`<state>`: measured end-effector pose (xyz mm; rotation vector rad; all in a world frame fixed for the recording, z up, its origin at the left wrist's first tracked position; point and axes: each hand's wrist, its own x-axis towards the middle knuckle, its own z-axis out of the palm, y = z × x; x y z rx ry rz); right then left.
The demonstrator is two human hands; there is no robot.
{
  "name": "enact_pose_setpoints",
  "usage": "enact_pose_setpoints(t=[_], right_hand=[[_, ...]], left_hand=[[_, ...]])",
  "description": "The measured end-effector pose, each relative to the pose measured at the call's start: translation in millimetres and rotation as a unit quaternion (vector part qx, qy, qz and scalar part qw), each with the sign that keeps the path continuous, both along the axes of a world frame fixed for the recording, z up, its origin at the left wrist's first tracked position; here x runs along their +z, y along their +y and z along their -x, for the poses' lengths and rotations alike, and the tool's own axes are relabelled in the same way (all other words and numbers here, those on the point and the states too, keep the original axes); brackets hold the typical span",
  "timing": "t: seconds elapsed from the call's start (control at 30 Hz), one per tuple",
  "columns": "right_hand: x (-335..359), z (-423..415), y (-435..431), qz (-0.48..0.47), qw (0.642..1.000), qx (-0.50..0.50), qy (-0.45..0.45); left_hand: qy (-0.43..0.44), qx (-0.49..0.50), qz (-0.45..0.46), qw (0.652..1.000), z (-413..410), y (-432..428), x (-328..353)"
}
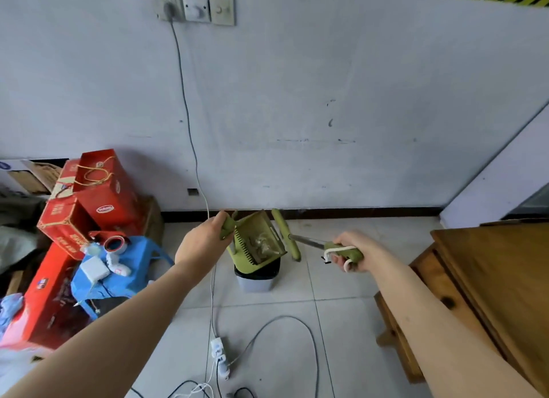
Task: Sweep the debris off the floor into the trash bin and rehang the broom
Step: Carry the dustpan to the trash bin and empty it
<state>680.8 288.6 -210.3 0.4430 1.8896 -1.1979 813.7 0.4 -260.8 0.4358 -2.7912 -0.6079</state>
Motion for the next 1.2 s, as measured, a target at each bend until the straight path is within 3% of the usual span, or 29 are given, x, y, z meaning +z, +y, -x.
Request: enact_pose_setpoints(t=[0.43, 0.83, 1.03, 1.2], right_hand=[[-22, 29, -39, -0.031, 0.999, 0.010, 0.003], [-18, 36, -53, -0.026, 0.999, -0.035, 0.010], [-21, 28, -57, -0.035, 0.999, -0.041, 0.000], [-26, 20, -54, -0.038, 0.998, -0.040, -0.007]], left_hand=[[-0.071, -0.145, 0.186, 0.969, 38, -22, -18], [-0.122, -0.351, 0.345, 0.862, 23, -38, -42], [-0.118, -0.466, 0.425, 0.767, 18, -36, -57], [-0.114, -0.474, 0.427, 0.762, 21, -26, -55]])
